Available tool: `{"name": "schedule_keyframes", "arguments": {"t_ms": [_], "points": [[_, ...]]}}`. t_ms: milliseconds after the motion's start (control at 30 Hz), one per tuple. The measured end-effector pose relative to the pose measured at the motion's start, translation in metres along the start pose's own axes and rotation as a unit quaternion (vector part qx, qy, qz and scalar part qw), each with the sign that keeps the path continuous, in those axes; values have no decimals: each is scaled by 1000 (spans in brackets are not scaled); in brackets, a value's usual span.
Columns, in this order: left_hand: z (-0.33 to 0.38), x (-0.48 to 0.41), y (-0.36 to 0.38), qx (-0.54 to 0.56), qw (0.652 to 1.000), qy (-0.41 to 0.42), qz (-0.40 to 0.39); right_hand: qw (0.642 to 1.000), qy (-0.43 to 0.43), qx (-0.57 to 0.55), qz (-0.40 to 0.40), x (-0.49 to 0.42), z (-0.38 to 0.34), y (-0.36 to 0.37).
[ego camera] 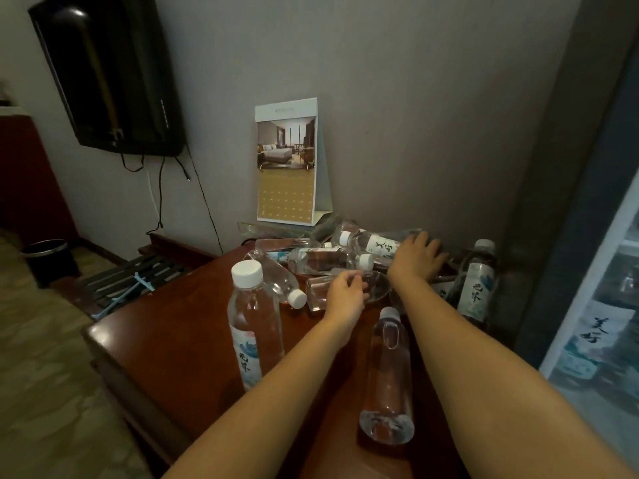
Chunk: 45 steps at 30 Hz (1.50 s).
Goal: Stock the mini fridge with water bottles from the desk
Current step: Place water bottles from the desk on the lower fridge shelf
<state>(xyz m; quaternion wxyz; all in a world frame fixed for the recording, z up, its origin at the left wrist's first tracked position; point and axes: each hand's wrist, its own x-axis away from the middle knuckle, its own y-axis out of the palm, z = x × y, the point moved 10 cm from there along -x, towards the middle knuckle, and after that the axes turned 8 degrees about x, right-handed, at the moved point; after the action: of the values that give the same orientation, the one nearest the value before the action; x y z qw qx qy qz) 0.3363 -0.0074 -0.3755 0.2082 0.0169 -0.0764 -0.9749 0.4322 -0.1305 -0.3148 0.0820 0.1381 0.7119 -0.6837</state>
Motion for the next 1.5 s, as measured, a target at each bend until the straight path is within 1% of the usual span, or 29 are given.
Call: {"name": "schedule_keyframes", "arguments": {"t_ms": [67, 133, 300, 400, 467, 533, 600, 700, 833, 900, 1000, 1167, 1300, 1400, 1500], "points": [[-3, -2, 2, -4, 1000, 7, -5, 1000, -3, 19, 20, -5, 2, -1], [-6, -1, 2, -2, 1000, 4, -7, 999, -11, 10, 29, -6, 4, -1], [-12, 2, -4, 4, 1000, -3, 6, 994, -12, -38, 103, 22, 7, -13], [-9, 9, -6, 21, 1000, -10, 11, 988, -4, -107, 109, 48, 15, -21], [-7, 20, -4, 30, 999, -27, 1, 980, 8, -177, 94, 66, 22, -26], [-3, 33, 1, 56, 997, -39, -19, 963, 22, -257, 77, 85, 26, -31], [11, 48, 6, 92, 994, -28, -44, 947, 32, -316, 58, 105, 29, -34], [38, 69, 8, 127, 989, 12, -76, 930, 27, -365, 32, 134, 35, -42], [63, 96, 3, 120, 987, 48, -92, 912, 10, -411, -18, 170, 39, -51], [73, 114, -1, 98, 988, 72, -97, 901, -12, -433, -31, 183, 40, -56], [84, 142, -8, 77, 986, 107, -101, 861, -68, -498, -73, 203, 41, -63], [88, 183, -10, 67, 982, 133, -115, 806, -176, -547, -144, 240, 50, -84], [92, 219, 6, 70, 975, 142, -157, 762, -204, -583, -193, 263, 74, -98], [88, 243, 31, 71, 965, 149, -201, 756, -202, -595, -185, 271, 108, -106], [80, 257, 68, 65, 955, 159, -243, 769, -184, -597, -139, 273, 151, -111]]}}
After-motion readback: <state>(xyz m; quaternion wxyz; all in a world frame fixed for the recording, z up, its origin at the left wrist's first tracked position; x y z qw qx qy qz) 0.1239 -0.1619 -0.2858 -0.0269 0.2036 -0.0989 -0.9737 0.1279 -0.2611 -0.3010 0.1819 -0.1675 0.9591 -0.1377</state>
